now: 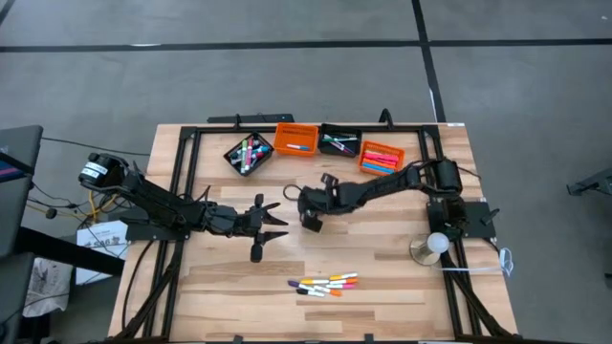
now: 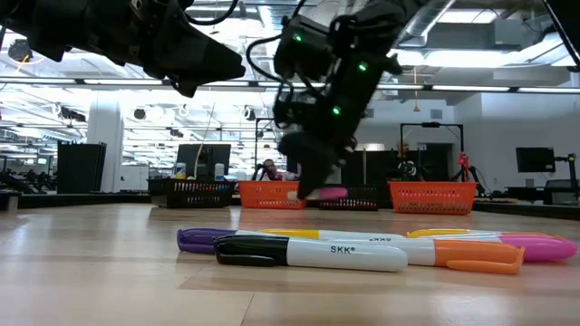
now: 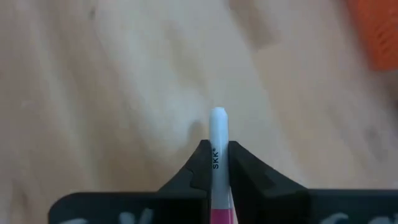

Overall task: Pick & Place Markers
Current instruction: Put the small pink highlighter into the left orange bin

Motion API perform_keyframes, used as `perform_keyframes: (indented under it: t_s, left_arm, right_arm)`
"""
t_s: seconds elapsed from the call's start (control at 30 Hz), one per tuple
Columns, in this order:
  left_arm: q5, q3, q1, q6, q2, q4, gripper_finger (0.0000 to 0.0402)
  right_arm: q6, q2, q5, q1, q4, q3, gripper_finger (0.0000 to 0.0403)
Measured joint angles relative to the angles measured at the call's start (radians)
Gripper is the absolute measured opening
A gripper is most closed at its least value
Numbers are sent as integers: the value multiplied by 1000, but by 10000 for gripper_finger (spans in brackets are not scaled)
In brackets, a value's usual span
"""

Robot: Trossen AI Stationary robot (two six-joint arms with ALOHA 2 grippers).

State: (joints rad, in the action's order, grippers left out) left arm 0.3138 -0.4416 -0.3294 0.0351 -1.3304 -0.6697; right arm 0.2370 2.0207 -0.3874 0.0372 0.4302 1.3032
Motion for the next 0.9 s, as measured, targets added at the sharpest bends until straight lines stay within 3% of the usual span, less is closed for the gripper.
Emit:
perform_keyframes:
  t_s: [0.17, 0.43, 0.7, 0.9]
  left_arm:
    - [0, 0, 0, 8, 0, 4, 115]
    - [0, 0, 0, 43, 0, 61, 115]
    - [0, 0, 0, 75, 0, 64, 115]
    - [0, 0, 0, 75, 0, 64, 115]
  right_arm:
    - [-110, -1, 17, -75, 81, 93, 19]
    - [-290, -3, 135, -245, 173, 250, 22]
    - [-429, -5, 351, -416, 162, 405, 28]
    - [-454, -5, 487, -521, 101, 426, 28]
